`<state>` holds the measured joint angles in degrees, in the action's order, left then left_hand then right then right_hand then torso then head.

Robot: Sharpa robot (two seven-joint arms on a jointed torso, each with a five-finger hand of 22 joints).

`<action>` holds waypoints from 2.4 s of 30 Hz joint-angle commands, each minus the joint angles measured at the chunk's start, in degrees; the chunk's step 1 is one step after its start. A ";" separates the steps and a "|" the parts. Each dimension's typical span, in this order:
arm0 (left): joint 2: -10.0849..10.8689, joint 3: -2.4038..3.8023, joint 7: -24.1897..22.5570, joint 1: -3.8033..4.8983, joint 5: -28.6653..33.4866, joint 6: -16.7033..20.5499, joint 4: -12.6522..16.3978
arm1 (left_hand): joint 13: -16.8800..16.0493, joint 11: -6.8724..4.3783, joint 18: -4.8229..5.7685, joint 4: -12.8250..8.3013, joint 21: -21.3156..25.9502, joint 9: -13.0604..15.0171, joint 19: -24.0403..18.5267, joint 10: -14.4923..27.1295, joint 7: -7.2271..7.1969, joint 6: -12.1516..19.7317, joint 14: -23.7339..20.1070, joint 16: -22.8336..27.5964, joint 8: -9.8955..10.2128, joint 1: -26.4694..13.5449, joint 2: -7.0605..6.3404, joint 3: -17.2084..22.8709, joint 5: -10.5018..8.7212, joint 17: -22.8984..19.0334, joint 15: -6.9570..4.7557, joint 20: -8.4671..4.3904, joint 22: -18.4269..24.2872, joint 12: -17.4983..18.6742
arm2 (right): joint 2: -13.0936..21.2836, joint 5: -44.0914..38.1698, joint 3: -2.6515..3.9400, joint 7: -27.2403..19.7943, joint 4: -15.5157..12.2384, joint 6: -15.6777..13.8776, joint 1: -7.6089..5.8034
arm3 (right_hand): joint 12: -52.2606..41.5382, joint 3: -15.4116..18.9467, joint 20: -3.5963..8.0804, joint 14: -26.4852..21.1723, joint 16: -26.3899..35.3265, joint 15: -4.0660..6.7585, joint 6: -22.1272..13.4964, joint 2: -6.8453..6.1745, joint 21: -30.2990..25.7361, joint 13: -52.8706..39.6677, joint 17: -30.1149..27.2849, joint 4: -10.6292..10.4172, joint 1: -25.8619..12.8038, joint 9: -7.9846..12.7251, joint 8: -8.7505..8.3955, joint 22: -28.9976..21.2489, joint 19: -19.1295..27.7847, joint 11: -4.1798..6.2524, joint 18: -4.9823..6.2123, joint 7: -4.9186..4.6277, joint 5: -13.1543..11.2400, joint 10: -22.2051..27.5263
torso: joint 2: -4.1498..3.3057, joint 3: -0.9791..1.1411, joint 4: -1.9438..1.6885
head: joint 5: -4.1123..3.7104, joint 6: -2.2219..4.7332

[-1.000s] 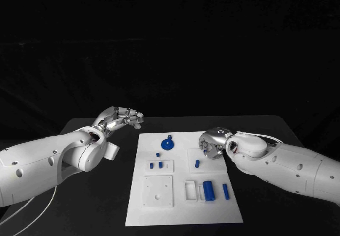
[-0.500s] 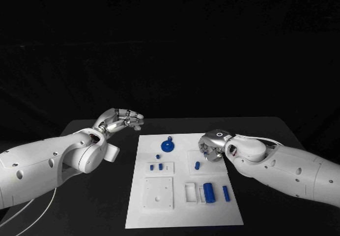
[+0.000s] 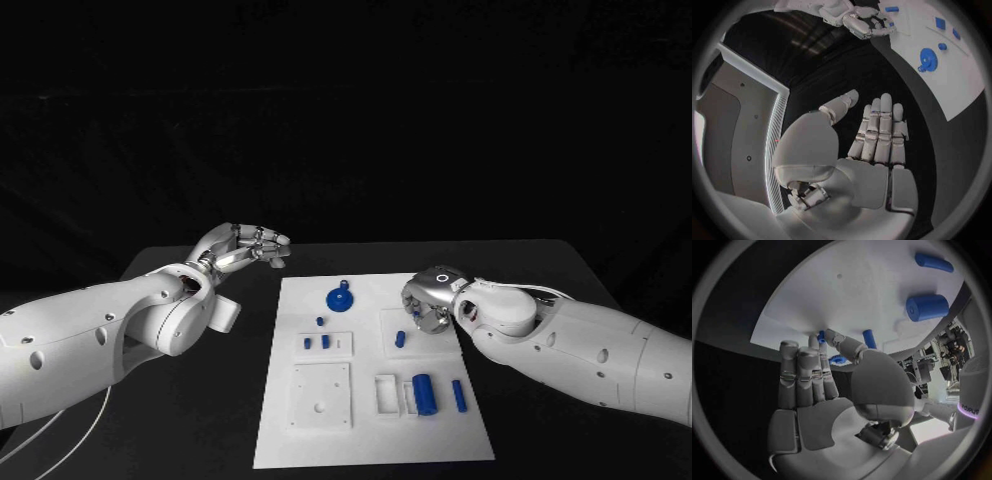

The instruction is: Assemble the parts on the task board

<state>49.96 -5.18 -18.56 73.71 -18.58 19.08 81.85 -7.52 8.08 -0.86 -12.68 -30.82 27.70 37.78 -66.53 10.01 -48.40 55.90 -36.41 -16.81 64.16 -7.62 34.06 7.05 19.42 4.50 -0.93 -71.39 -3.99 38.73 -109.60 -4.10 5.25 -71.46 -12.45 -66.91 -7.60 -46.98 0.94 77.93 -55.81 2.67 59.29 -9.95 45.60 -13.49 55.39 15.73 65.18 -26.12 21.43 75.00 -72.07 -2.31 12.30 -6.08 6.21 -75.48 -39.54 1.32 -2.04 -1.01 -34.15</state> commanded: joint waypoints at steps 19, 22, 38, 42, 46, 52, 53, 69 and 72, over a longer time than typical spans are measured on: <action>-0.17 0.06 -0.73 0.10 -2.33 0.23 -0.20 | 0.15 -0.01 0.31 -0.55 0.45 -0.11 0.40 0.57 0.06 0.45 0.58 0.53 -0.18 0.31 0.81 0.06 0.75 0.45 0.05 -0.20 -0.20 -0.15 | 0.28 -2.34 -0.86 0.74 -0.09 4.01 1.53 | -0.57 -1.03 0.84 -1.24 -0.91 2.00 1.25 0.09 0.88 -1.09 -0.47 0.46 0.73 -0.53 0.56 1.10 -0.44 0.61 2.70 0.35 -0.25 -2.21 | 0.03 0.02 0.01 | 0.05 -1.09; -0.29 0.06 -0.79 0.09 -2.37 0.25 -0.41 | 0.16 0.00 0.31 -0.57 0.47 -0.11 0.42 0.58 0.07 0.48 0.61 0.57 -0.18 0.32 0.86 0.07 0.83 0.51 0.04 -0.21 -0.22 -0.15 | 0.31 -2.35 -0.86 0.83 -0.01 3.57 1.53 | -0.59 -1.11 0.86 -1.23 -0.96 2.03 1.29 0.07 0.93 -1.19 -0.51 0.46 0.74 -0.58 0.57 1.10 -0.46 0.63 2.70 0.37 -0.32 -2.27 | 0.01 0.01 -0.02 | -0.02 -1.40; -0.49 0.06 -0.80 0.10 -2.38 0.25 -0.85 | 0.18 0.01 0.32 -0.67 0.52 -0.12 0.49 0.60 0.09 0.53 0.69 0.69 -0.19 0.35 0.94 0.08 1.02 0.71 0.03 -0.23 -0.29 -0.17 | 0.75 -2.32 -0.32 1.36 -0.79 2.94 1.35 | -0.59 -1.57 0.96 -1.22 -1.25 2.11 1.44 -0.15 1.18 -1.69 -0.72 0.38 0.75 -0.83 0.55 1.08 -0.58 0.72 2.70 0.44 -0.88 -2.41 | 0.05 -0.02 0.03 | -0.27 -1.38; -0.54 0.06 -0.74 0.10 -2.38 0.24 -1.07 | 0.18 0.01 0.32 -0.68 0.53 -0.12 0.50 0.60 0.09 0.53 0.69 0.71 -0.20 0.35 0.93 0.07 1.03 0.73 0.03 -0.23 -0.30 -0.17 | 0.77 -2.25 -0.11 1.39 -0.83 3.01 1.15 | -0.56 -1.73 0.98 -1.23 -1.33 2.12 1.45 -0.19 1.23 -1.85 -0.80 0.34 0.76 -0.90 0.53 1.07 -0.59 0.73 2.70 0.44 -1.18 -2.40 | 0.02 0.03 0.02 | -0.09 -1.59; -0.57 0.06 -0.74 0.11 -2.25 0.27 -1.31 | 0.18 0.01 0.33 -0.69 0.54 -0.13 0.50 0.61 0.09 0.53 0.70 0.73 -0.20 0.34 0.93 0.06 1.04 0.75 0.03 -0.23 -0.31 -0.17 | 0.84 -2.00 0.02 1.39 -1.00 3.21 0.68 | -0.54 -1.81 0.99 -1.25 -1.38 2.12 1.46 -0.21 1.26 -1.94 -0.84 0.32 0.76 -0.95 0.51 1.06 -0.59 0.73 2.70 0.45 -1.33 -2.39 | 0.01 0.02 0.00 | 0.01 -1.82; -0.70 0.06 -0.62 0.11 -1.95 0.15 -1.53 | 0.19 0.02 0.34 -0.68 0.56 -0.13 0.51 0.62 0.09 0.54 0.70 0.77 -0.21 0.30 0.94 0.04 1.05 0.80 0.03 -0.22 -0.32 -0.16 | 1.23 -1.43 0.23 1.44 -1.62 3.61 0.02 | -0.53 -1.89 0.99 -1.26 -1.42 2.13 1.46 -0.23 1.29 -2.03 -0.89 0.28 0.73 -0.99 0.50 1.05 -0.58 0.73 2.70 0.45 -1.46 -2.40 | 0.02 -0.01 -0.07 | 0.01 -2.01; -0.71 0.06 -0.59 0.11 -1.90 0.14 -1.58 | 0.19 0.02 0.34 -0.69 0.56 -0.13 0.51 0.62 0.09 0.54 0.70 0.77 -0.21 0.30 0.94 0.04 1.06 0.81 0.03 -0.22 -0.33 -0.16 | 1.30 -1.21 0.26 1.43 -1.78 3.66 -0.13 | -0.52 -1.90 1.00 -1.26 -1.43 2.13 1.47 -0.23 1.29 -2.04 -0.90 0.28 0.73 -0.99 0.50 1.05 -0.58 0.73 2.70 0.45 -1.47 -2.40 | 0.01 -0.01 -0.04 | -0.03 -1.98; -0.79 0.06 -0.55 0.12 -1.38 0.25 -1.89 | 0.21 0.03 0.34 -0.68 0.59 -0.13 0.53 0.66 0.10 0.56 0.72 0.84 -0.21 0.26 0.96 0.03 1.07 0.88 0.03 -0.23 -0.35 -0.15 | 2.34 0.01 0.97 1.55 -3.54 3.64 -1.42 | -0.49 -2.07 1.00 -1.29 -1.51 2.14 1.47 -0.27 1.35 -2.23 -1.00 0.21 0.70 -1.08 0.46 1.04 -0.57 0.74 2.70 0.45 -1.81 -2.41 | -0.01 0.00 0.01 | 0.03 -1.72; -0.79 0.06 -0.56 0.12 -1.21 0.25 -1.89 | 0.21 0.04 0.34 -0.69 0.60 -0.14 0.54 0.68 0.10 0.56 0.72 0.86 -0.22 0.26 0.96 0.03 1.07 0.90 0.03 -0.23 -0.36 -0.15 | 2.52 0.08 1.12 1.58 -3.88 3.61 -1.52 | -0.48 -2.12 1.01 -1.30 -1.54 2.14 1.48 -0.31 1.36 -2.28 -1.03 0.20 0.71 -1.11 0.45 1.04 -0.57 0.75 2.70 0.45 -1.91 -2.41 | -0.01 -0.03 0.01 | -0.07 -1.87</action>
<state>49.30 -5.17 -18.61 73.71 -20.46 19.20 79.90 -7.39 8.08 -0.86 -13.09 -30.60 27.62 37.99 -66.13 10.21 -48.20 56.23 -35.75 -16.81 64.61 -7.16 34.16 7.93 20.22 4.41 -1.14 -71.69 -3.99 41.17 -109.63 -3.01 6.45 -75.13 -9.69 -68.39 -7.98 -48.73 1.24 78.42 -57.13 3.17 60.32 -10.28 46.58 -15.73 54.44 15.87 65.31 -27.15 21.56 74.97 -72.16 -2.23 12.26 -5.65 4.60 -75.58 -39.54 1.33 -2.01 -1.01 -35.89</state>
